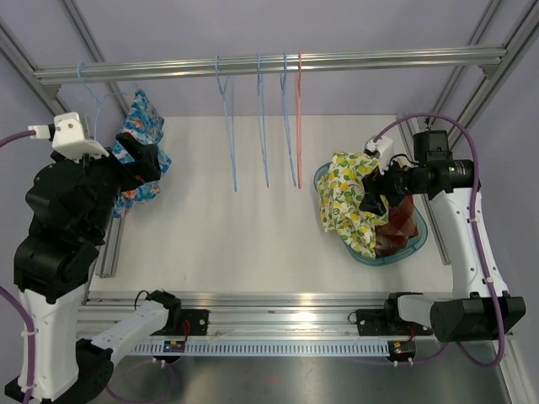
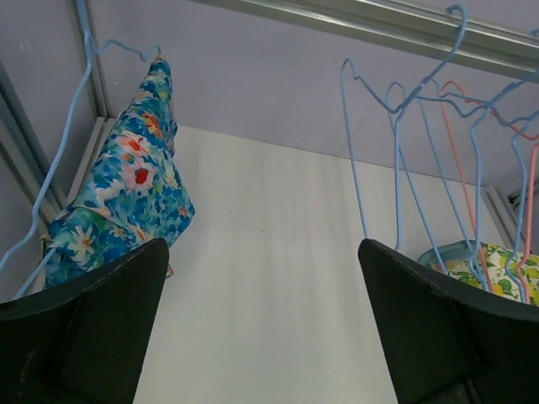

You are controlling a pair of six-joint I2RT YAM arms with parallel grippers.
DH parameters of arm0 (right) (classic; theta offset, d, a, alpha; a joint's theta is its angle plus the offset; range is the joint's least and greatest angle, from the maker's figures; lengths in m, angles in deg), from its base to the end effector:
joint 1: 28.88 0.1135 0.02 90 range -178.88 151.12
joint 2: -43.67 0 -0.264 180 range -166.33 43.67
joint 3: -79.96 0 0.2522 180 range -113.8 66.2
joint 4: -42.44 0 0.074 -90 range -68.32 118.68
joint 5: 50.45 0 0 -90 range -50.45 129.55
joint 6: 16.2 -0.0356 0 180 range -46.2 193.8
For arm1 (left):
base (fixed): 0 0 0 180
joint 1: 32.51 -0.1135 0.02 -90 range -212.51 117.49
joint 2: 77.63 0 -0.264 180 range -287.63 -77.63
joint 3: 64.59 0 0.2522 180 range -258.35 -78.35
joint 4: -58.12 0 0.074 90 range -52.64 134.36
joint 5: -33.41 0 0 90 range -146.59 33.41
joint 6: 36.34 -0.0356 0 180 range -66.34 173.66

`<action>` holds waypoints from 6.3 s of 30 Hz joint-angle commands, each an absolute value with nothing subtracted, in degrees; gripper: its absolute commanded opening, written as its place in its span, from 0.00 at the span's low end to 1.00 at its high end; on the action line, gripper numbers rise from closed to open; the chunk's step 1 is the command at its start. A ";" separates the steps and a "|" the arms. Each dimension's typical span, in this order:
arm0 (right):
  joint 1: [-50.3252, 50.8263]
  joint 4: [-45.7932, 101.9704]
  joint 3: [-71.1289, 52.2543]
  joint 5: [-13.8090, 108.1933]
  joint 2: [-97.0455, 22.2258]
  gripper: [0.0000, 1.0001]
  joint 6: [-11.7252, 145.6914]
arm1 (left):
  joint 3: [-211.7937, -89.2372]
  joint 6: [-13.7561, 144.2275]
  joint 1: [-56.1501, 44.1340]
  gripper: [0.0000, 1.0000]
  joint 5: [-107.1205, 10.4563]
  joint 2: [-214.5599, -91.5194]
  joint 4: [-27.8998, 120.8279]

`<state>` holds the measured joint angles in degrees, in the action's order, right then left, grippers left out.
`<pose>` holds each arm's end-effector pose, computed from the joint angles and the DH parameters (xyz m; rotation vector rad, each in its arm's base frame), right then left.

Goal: Remove the skirt from the hanger

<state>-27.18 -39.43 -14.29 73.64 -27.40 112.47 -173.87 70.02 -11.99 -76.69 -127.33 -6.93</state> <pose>0.2193 0.0265 0.3741 -1.0229 2.1841 0.4852 0.0829 -0.0179 0.5221 -0.2048 1.6515 -0.1961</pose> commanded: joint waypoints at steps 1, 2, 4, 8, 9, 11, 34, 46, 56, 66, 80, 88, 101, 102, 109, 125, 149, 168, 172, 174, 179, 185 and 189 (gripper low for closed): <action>-27.47 -41.54 -18.00 76.55 -25.76 0.73 111.77 | -178.36 69.21 -12.64 0.99 -81.38 -132.64 -10.66; -27.47 -41.71 -18.52 77.16 -25.59 0.73 111.33 | -178.97 69.13 -13.43 0.99 -80.77 -133.70 -10.92; -27.47 -41.72 -18.79 78.22 -25.41 0.74 110.98 | -180.91 69.39 -18.93 0.99 -77.97 -135.46 -11.36; -27.47 -41.28 -18.88 80.68 -24.53 0.74 109.22 | -183.11 72.71 -31.87 0.99 -63.41 -140.11 -10.84; -27.56 -41.19 -18.71 81.03 -24.36 0.74 109.13 | -183.37 73.34 -32.50 0.99 -62.40 -140.82 -10.66; -27.47 -41.19 -18.18 81.82 -23.75 0.74 109.04 | -184.34 74.65 -36.28 0.98 -59.51 -143.10 -10.66; -27.47 -47.60 -27.31 86.83 -30.51 0.75 114.04 | -165.89 49.97 -44.72 0.82 -87.54 -141.35 7.43; -27.56 -47.78 -33.21 88.94 -33.94 0.75 110.19 | -159.21 47.24 -49.55 0.67 -73.66 -144.16 14.65; -27.47 -47.52 -31.71 89.73 -31.39 0.74 110.27 | -156.22 53.38 -52.11 0.17 -50.02 -143.03 13.95; -27.47 -45.76 -29.78 92.81 -28.31 0.75 111.24 | -153.85 61.04 -52.20 0.00 -39.37 -136.35 24.05; -27.47 -41.28 -25.39 96.85 -24.89 0.75 110.80 | -160.26 66.66 -52.20 0.00 -28.14 -138.37 29.33; -27.56 -47.07 -25.04 100.72 -24.44 0.75 119.23 | -153.94 66.84 -52.11 0.00 -21.97 -131.25 30.91; -16.50 -47.61 -25.65 99.77 -26.11 0.77 124.51 | -146.29 73.69 -46.67 0.00 -20.81 -123.43 28.64; -14.83 -46.91 -25.47 98.97 -26.03 0.78 124.08 | -146.20 73.78 -45.61 0.00 -21.08 -123.34 27.32; -2.35 -40.84 -27.58 93.70 -28.04 0.78 121.17 | -143.92 72.99 -39.28 0.00 -25.03 -118.69 18.79; 34.30 -22.92 -39.09 65.15 -44.21 0.80 107.74 | -140.48 78.26 -36.99 0.00 -32.25 -105.85 0.25; 42.58 5.57 -29.95 55.11 -53.27 0.69 82.50 | -143.82 96.72 -36.90 0.00 -27.06 -101.54 -0.55; 42.49 -0.40 -34.35 56.16 -49.25 0.00 94.09 | -139.26 92.35 -36.90 0.00 -24.69 -99.34 2.53; 41.35 -1.11 -33.47 60.63 -42.48 0.00 100.33 | -134.79 86.01 -36.90 0.00 -27.49 -98.29 1.30; 41.09 -0.24 -31.63 63.10 -37.92 0.00 103.32 | -133.72 82.16 -36.90 0.00 -30.12 -97.76 0.59; 39.95 -0.40 -29.52 62.94 -31.22 0.00 104.65 | -130.38 76.69 -36.99 0.00 -34.79 -97.14 -0.90; 34.95 -5.41 -28.02 59.07 -23.41 0.00 103.86 | -130.11 72.91 -36.90 0.00 -38.05 -98.20 -1.61; 31.95 -8.57 -27.06 55.64 -20.23 0.00 104.73 | -130.46 72.03 -36.90 0.00 -37.79 -99.16 -1.17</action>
<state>33.67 -6.21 -27.95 59.04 -21.91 103.40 -130.22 74.91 -37.04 -36.04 -98.06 -4.94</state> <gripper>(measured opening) 0.011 0.023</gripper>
